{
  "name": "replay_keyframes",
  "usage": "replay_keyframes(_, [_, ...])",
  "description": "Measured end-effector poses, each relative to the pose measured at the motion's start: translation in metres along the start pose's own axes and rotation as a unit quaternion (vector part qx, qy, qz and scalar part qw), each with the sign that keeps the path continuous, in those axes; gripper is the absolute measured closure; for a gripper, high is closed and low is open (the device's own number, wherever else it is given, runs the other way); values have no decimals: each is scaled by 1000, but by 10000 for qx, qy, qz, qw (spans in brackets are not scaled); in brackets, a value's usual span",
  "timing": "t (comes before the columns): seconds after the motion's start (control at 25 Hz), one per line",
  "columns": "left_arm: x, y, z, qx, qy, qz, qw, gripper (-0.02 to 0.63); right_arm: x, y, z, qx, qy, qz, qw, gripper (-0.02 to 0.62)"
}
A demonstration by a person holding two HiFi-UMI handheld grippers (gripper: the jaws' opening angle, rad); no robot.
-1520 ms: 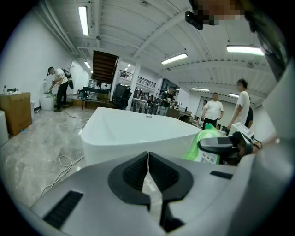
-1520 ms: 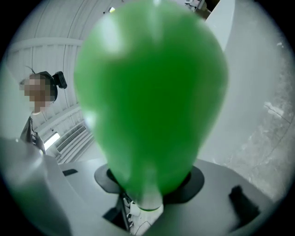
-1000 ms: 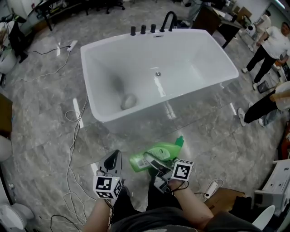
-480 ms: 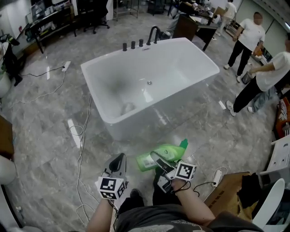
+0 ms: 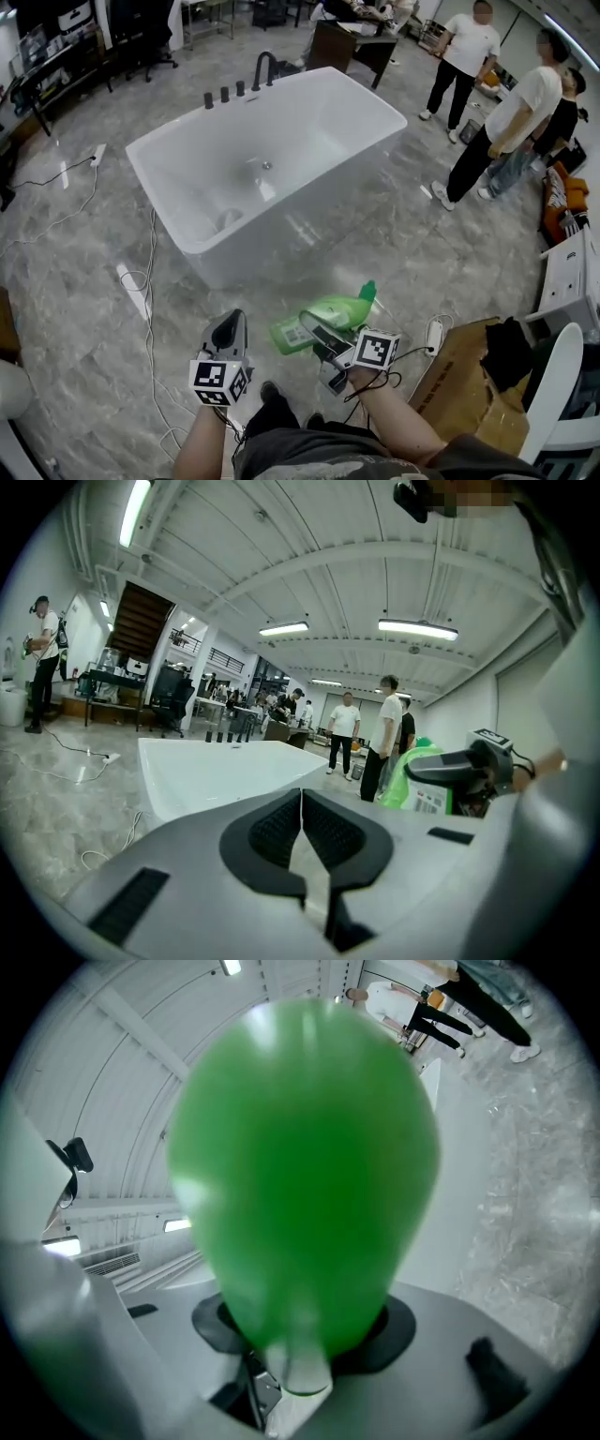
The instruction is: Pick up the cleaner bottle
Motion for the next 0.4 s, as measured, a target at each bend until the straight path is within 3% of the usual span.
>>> replay_keyframes(0.16, [-7,-20,20,34,-51,36,10000,591,-14,-24,15,115,106,-33,9999,396])
replay_keyframes(0.4, [-7,-81,27,70,-135,194,9997,591,-37,-75,66,-21,-62,-118,9999,396])
Point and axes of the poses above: the fingertips, and each gripper's own axes: x forward along the fingers, z to its right, y out of its top, the point moved 3 cm from there along -x, backward along the fingers, and after that the axes turned 2 degrees about y, right-handed, at the moved point
